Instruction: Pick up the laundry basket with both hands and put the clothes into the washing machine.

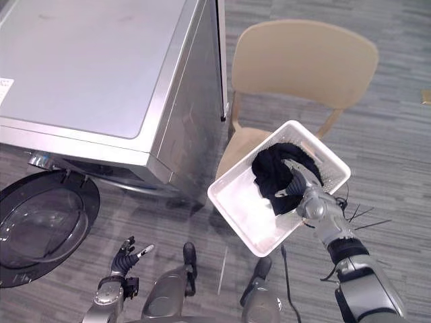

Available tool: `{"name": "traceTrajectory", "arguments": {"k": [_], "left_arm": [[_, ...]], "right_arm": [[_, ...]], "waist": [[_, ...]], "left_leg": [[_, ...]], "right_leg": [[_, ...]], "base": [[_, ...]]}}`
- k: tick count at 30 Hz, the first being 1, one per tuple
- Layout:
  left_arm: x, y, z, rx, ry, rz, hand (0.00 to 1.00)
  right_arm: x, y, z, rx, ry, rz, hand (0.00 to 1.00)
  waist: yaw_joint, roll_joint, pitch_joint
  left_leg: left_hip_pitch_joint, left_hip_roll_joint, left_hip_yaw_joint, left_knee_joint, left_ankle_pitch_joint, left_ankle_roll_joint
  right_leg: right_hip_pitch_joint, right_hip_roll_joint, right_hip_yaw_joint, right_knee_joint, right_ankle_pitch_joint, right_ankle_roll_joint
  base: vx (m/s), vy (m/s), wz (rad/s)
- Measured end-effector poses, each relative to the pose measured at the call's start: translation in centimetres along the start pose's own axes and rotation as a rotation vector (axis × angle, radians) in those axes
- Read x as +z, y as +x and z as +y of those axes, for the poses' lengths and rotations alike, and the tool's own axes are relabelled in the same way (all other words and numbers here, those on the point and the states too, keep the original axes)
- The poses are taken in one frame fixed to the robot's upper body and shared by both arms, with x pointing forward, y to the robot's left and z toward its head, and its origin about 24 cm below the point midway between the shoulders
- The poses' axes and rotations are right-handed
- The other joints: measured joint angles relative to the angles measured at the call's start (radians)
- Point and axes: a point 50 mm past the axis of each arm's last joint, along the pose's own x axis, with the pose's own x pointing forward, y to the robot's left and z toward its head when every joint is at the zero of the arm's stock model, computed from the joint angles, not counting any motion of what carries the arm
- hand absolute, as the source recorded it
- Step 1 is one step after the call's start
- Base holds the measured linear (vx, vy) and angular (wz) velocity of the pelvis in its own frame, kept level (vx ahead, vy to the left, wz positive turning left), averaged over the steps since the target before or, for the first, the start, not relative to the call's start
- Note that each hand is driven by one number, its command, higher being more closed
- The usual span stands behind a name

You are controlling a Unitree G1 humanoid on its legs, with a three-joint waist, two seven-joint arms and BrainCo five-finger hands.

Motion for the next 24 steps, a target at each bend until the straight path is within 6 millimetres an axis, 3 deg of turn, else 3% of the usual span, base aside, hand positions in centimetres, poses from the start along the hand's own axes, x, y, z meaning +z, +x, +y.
{"name": "traceTrajectory", "arguments": {"k": [7, 13, 14, 20, 24], "left_arm": [[2.3, 1.1, 0.1, 0.008, -0.055, -0.073, 0.0], [4.9, 1.2, 0.2, 0.01, -0.143, -0.19, 0.0], [5.5, 1.3, 0.0, 0.005, -0.151, -0.211, 0.0], [7.0, 1.3, -0.1, -0.005, -0.158, -0.27, 0.0], [7.9, 1.2, -0.2, -0.012, -0.17, -0.308, 0.0]], "right_arm": [[-0.4, 2.2, -6.5, -0.146, -0.091, 0.091, 0.0], [-1.1, 2.5, -9.6, -0.208, -0.138, 0.157, 0.0], [-1.2, 2.5, -9.8, -0.209, -0.138, 0.167, 1.0], [-0.4, 3.0, -10.6, -0.233, -0.109, 0.154, 1.0], [-0.2, 3.0, -10.6, -0.245, 0.007, 0.145, 1.0]], "waist": [[0.004, 0.046, 0.084], [0.016, 0.099, 0.127], [0.024, 0.103, 0.131], [0.031, 0.106, 0.134], [0.03, 0.107, 0.134]], "left_leg": [[-0.114, -0.024, -0.019, 0.013, 0.013, 0.025], [-0.152, -0.046, -0.042, -0.009, 0.049, 0.04], [-0.156, -0.048, -0.044, -0.016, 0.058, 0.039], [-0.154, -0.064, -0.059, -0.061, 0.102, 0.039], [-0.153, -0.069, -0.07, -0.086, 0.122, 0.041]], "right_leg": [[-0.134, -0.035, 0.009, 0.072, 0.0, 0.0], [-0.181, -0.065, -0.008, 0.108, -0.001, 0.001], [-0.187, -0.068, -0.012, 0.112, -0.001, 0.001], [-0.205, -0.079, -0.021, 0.136, -0.002, -0.001], [-0.217, -0.087, -0.024, 0.154, -0.005, -0.005]], "base": [[-0.1, 0.058, 0.06], [-0.06, 0.026, 0.15], [-0.03, -0.014, 0.15], [-0.05, -0.007, 0.09], [-0.07, -0.015, 0.07]]}}
